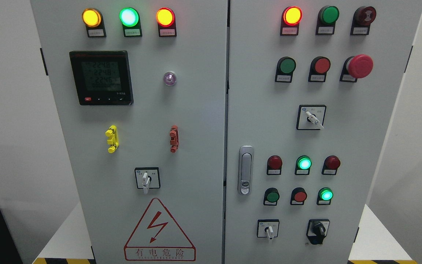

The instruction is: Turn on light switch 1

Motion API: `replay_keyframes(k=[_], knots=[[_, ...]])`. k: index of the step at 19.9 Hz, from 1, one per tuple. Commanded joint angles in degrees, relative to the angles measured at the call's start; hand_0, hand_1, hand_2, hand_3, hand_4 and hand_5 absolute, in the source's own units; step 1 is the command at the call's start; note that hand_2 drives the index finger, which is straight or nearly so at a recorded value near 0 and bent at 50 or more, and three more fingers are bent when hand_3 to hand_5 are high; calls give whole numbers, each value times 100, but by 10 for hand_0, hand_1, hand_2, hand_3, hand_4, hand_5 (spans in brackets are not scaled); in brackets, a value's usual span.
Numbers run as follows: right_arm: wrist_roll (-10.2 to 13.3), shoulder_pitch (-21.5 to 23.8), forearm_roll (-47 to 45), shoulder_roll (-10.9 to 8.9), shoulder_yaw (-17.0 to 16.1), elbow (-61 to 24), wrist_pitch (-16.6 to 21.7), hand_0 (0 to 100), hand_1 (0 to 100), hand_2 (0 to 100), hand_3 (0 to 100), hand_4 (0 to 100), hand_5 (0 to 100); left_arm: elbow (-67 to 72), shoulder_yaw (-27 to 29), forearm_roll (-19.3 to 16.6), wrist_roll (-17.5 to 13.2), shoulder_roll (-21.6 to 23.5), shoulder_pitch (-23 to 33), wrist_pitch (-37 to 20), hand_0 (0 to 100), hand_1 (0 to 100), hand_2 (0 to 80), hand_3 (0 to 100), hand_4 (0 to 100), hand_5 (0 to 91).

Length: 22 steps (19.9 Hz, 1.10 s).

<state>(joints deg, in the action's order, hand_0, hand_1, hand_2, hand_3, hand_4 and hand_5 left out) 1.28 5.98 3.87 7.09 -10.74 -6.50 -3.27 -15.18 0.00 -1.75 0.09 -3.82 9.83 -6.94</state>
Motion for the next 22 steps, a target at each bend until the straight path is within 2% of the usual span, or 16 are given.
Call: replay_keyframes(k=[1, 3, 6, 7, 9, 10, 12, 15, 16, 17, 18, 19, 22], knots=[[-4, 0, 0, 3, 1, 0, 1, 0, 0, 0, 0, 0, 0, -1583, -9, -62, 53, 56, 274, -18, 270, 17, 5, 163, 244, 0], [-5, 0, 0, 3, 1, 0, 1, 0, 0, 0, 0, 0, 0, -1804, 35, -62, 53, 83, 336, -210, 282, 38, 24, 192, 261, 0], [-4, 0, 0, -6, 1, 0, 1, 0, 0, 0, 0, 0, 0, -2023, 131, -62, 44, 100, 362, -1210, 308, 91, 71, 232, 300, 0], [-5, 0, 0, -6, 1, 0, 1, 0, 0, 0, 0, 0, 0, -2085, 149, -62, 27, 100, 362, -1388, 308, 123, 93, 261, 312, 0], [-5, 0, 0, 3, 1, 0, 1, 0, 0, 0, 0, 0, 0, -2471, 176, -71, 0, 109, 432, -1573, 305, 176, 127, 307, 354, 0], [-5, 0, 0, -6, -7, 0, 1, 0, 0, 0, 0, 0, 0, -2847, 193, -71, 0, 161, 554, -1609, 303, 214, 161, 347, 408, 10], [-5, 0, 0, -6, -7, 0, 1, 0, 0, 0, 0, 0, 0, -3384, 202, -71, 52, 197, 617, -1749, 302, 270, 221, 427, 506, 125], [-5, 0, 0, 3, -7, 0, 1, 0, 0, 0, 0, 0, 0, -3658, 264, -62, 140, 188, 626, -2477, 307, 336, 330, 610, 708, 352], [-5, 0, 0, 3, -7, 0, 1, 0, 0, 0, 0, 0, 0, -3764, 264, -62, 193, 197, 626, -2636, 313, 359, 366, 669, 780, 476], [-5, 0, 0, 3, 1, 0, 1, 0, 0, 0, 0, 0, 0, -4008, 273, -62, 254, 197, 626, -2768, 320, 383, 399, 712, 829, 561], [-5, 0, 0, 3, 1, 0, 1, 0, 0, 0, 0, 0, 0, -4263, 273, -62, 281, 197, 626, -2778, 323, 392, 406, 720, 844, 589], [-5, 0, 0, -6, 1, 0, 1, 0, 0, 0, 0, 0, 0, -4544, 281, -54, 307, 206, 626, -2778, 335, 415, 441, 758, 887, 670], [-5, 0, 0, 3, -7, 0, 1, 0, 0, 0, 0, 0, 0, -5370, 273, -45, 308, 267, 774, -2778, 360, 460, 460, 794, 920, 705]])
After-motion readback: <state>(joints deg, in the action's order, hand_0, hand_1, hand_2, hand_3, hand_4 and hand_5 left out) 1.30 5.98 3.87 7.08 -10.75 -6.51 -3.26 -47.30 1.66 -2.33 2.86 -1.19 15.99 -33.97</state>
